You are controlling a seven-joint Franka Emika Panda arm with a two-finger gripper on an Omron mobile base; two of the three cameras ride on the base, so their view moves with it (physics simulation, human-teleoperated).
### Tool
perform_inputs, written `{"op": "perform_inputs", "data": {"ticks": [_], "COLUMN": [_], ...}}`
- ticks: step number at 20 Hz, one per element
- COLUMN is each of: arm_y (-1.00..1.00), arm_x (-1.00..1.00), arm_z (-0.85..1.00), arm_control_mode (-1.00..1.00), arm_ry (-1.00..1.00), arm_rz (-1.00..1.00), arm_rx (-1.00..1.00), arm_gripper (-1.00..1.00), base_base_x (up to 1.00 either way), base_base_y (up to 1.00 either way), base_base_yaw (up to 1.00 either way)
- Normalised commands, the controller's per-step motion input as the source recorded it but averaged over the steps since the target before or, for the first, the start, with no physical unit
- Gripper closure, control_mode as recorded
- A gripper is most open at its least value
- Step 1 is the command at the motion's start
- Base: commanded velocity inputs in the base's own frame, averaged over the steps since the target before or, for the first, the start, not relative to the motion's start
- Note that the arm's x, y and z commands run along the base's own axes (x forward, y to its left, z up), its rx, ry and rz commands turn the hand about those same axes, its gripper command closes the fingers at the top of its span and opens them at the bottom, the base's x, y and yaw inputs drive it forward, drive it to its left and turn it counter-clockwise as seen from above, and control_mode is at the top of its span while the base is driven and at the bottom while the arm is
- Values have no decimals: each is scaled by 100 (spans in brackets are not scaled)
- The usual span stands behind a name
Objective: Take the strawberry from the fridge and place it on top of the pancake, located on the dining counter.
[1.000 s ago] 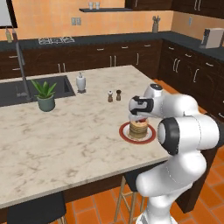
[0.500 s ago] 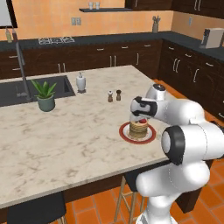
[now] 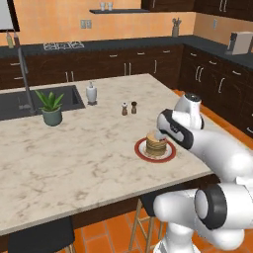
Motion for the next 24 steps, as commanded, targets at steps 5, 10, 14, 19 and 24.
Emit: {"op": "perform_inputs", "data": {"ticks": [5, 10, 14, 19, 24], "arm_y": [-25, -73, -85, -20, 0], "arm_x": [-97, -94, -77, -34, -1], "arm_z": [2, 0, 0, 53, 97], "arm_control_mode": [-100, -100, -100, -100, -100], "arm_ry": [0, -1, -8, -19, -8], "arm_rz": [0, -3, -6, -15, -20], "arm_rx": [4, 6, 6, 0, 0], "arm_gripper": [-100, -100, -100, -100, -100], "base_base_x": [0, 0, 0, 0, 0], "base_base_y": [0, 0, 0, 0, 0], "base_base_yaw": [0, 0, 0, 0, 0]}}
